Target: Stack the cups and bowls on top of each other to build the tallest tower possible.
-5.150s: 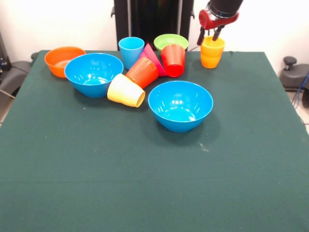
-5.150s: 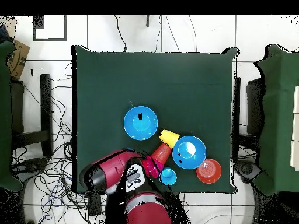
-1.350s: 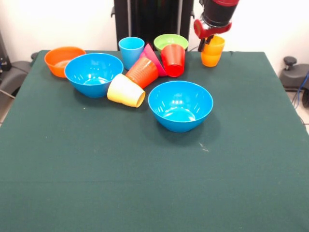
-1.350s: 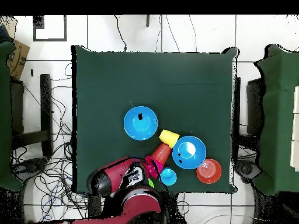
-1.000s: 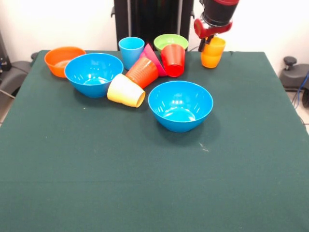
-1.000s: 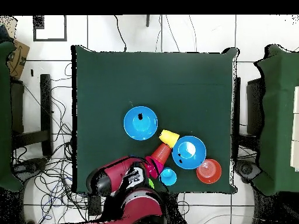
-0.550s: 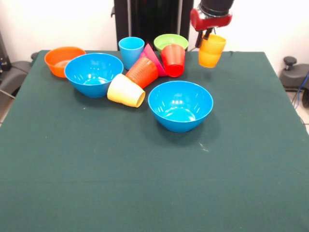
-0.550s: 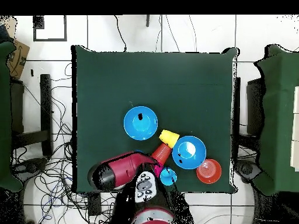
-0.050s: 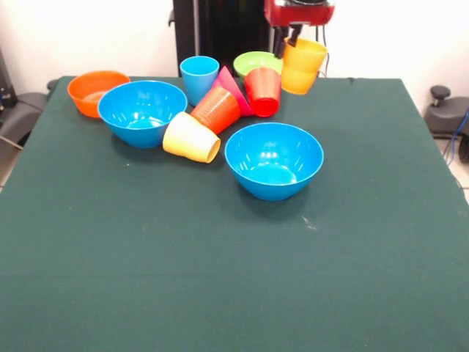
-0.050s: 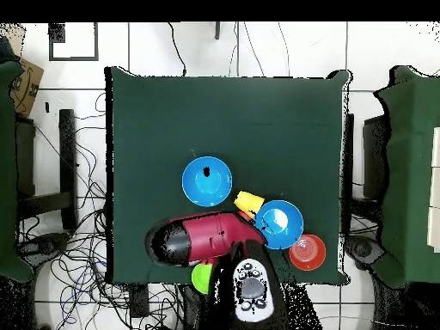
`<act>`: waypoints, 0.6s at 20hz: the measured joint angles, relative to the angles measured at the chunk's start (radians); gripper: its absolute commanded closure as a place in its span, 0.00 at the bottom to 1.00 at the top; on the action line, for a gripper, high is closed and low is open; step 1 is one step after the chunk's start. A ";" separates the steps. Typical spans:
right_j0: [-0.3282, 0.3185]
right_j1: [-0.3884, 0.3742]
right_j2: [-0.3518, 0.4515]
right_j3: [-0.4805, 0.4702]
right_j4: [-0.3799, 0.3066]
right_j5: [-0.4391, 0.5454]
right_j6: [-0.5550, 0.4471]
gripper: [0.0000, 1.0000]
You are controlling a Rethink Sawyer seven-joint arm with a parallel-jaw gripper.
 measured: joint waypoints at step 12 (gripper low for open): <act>-0.083 -0.016 0.046 -0.107 0.002 0.042 0.000 1.00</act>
